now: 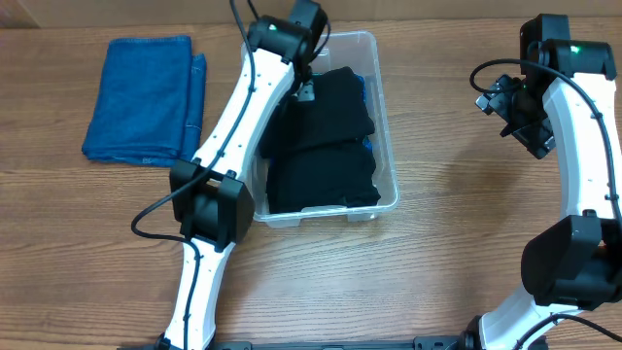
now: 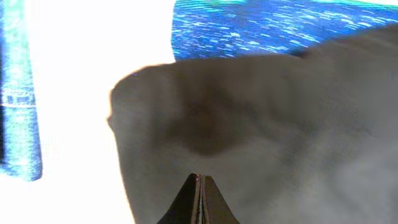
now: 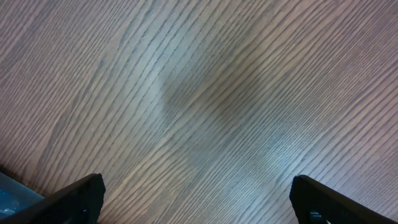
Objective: Pack container
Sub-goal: 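Press the black cloths flat inside the container with the left gripper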
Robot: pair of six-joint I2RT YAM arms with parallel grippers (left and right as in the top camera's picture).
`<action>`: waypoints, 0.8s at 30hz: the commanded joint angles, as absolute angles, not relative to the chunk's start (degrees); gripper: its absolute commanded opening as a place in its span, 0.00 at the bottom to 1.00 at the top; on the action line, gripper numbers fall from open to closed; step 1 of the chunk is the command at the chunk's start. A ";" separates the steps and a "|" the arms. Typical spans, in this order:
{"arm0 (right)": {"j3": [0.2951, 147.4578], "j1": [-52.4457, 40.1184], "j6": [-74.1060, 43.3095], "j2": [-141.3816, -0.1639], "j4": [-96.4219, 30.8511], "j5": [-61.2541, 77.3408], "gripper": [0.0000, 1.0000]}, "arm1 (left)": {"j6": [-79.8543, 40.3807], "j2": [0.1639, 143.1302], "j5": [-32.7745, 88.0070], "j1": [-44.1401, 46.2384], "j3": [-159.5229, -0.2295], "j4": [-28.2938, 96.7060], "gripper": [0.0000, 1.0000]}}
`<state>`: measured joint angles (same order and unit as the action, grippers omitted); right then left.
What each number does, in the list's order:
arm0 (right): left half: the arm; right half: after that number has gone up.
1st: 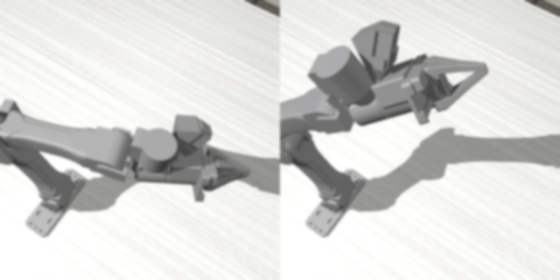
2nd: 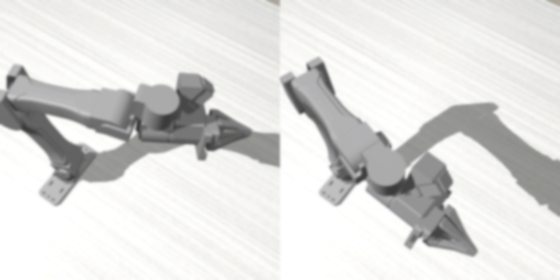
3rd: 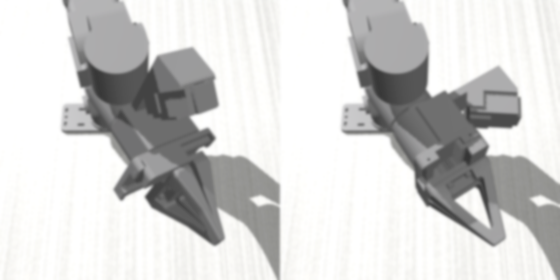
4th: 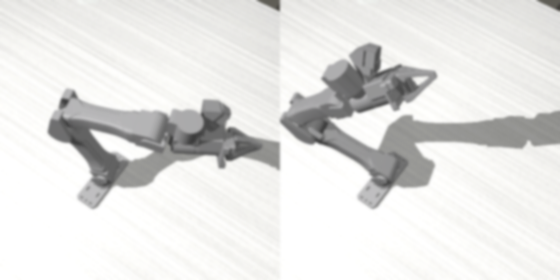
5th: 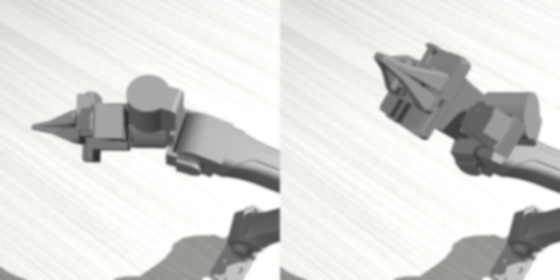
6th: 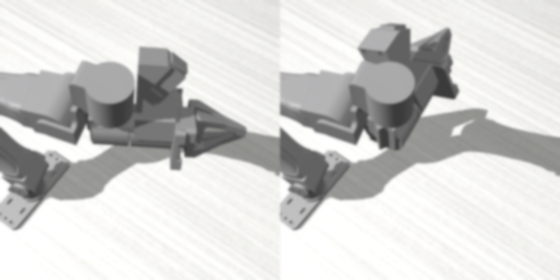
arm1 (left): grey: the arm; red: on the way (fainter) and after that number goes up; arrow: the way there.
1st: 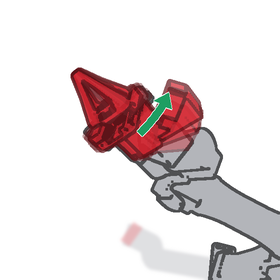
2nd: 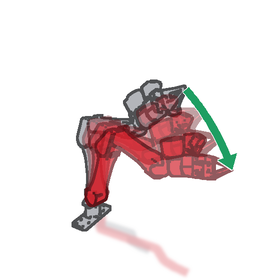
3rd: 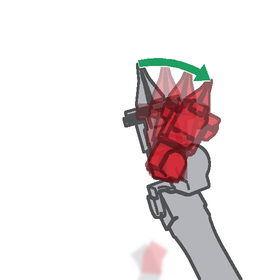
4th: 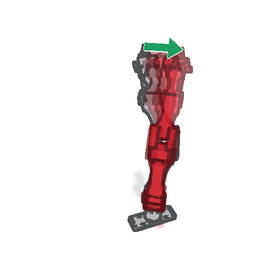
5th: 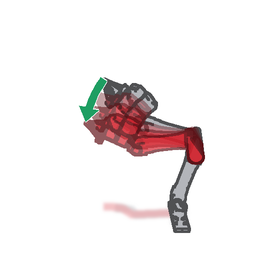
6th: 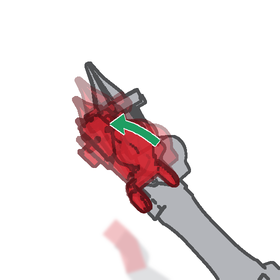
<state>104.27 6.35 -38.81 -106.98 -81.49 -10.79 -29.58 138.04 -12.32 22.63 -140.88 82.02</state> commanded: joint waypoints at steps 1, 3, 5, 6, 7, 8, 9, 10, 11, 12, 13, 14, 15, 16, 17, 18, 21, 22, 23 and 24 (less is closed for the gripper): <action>104.20 6.50 -39.05 -105.86 -81.25 -11.53 1.00 | -31.33 138.32 -13.47 20.47 -135.39 80.55 0.04; 104.20 6.50 -39.05 -105.86 -81.25 -11.53 1.00 | -31.22 138.34 -13.17 20.27 -131.24 77.82 0.04; 104.20 6.50 -39.05 -105.86 -81.25 -11.53 1.00 | -29.61 138.34 -12.05 20.27 -129.01 75.83 0.04; 104.20 6.50 -39.05 -105.86 -81.25 -11.53 1.00 | -29.15 138.34 -11.68 20.27 -127.94 74.76 0.05; 104.20 6.50 -39.07 -105.86 -81.25 -11.53 1.00 | -28.91 138.34 -11.73 20.29 -127.76 74.22 0.05; 104.20 6.50 -39.05 -105.86 -81.25 -11.53 1.00 | -28.25 138.30 -11.75 20.56 -128.35 73.84 0.04; 104.20 6.50 -39.05 -105.86 -81.25 -11.53 1.00 | -27.90 138.30 -11.70 20.71 -129.40 73.93 0.05; 104.20 6.50 -39.07 -105.86 -81.25 -11.53 1.00 | -26.87 138.21 -11.51 20.88 -130.69 74.11 0.04; 104.20 6.50 -39.07 -105.86 -81.25 -11.53 1.00 | -25.54 138.12 -11.49 21.21 -133.14 74.83 0.04; 104.20 6.50 -39.05 -105.86 -81.25 -11.53 1.00 | -24.71 138.10 -11.42 21.58 -135.66 76.05 0.04; 104.20 6.50 -39.05 -105.86 -81.25 -11.53 1.00 | -23.92 138.10 -11.29 22.02 -138.37 77.34 0.04; 104.20 6.50 -39.05 -105.86 -81.25 -11.53 1.00 | -23.66 138.10 -11.29 22.79 -142.21 79.20 0.04; 104.20 6.50 -39.05 -105.86 -81.25 -11.53 1.00 | -23.51 138.10 -11.00 23.88 -145.84 80.84 0.04; 104.20 6.50 -39.05 -105.86 -81.25 -11.53 1.00 | -23.51 138.10 -10.41 25.08 -148.53 81.91 0.05; 104.20 6.50 -39.07 -105.86 -81.25 -11.53 1.00 | -23.53 138.10 -9.82 26.17 -150.23 82.67 0.04; 104.20 6.50 -39.05 -105.86 -81.25 -11.53 1.00 | -23.59 138.10 -8.51 27.31 -150.93 82.78 0.05; 104.20 6.50 -39.05 -105.86 -81.25 -11.53 1.00 | -26.09 138.76 -6.37 30.30 -149.18 82.30 0.05; 104.20 6.50 -39.05 -105.86 -81.25 -11.53 1.00 | -27.49 139.11 -6.28 30.68 -147.81 82.28 0.05; 104.20 6.50 -39.05 -105.86 -81.25 -11.53 1.00 | -28.40 139.44 -5.32 30.81 -146.26 82.30 0.05; 104.20 6.50 -39.05 -105.86 -81.25 -11.53 1.00 | -28.69 139.55 -4.10 30.81 -144.59 82.19 0.05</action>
<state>104.27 6.35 -38.76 -106.98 -81.45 -10.74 -25.89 138.39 -7.22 30.87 -148.40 82.15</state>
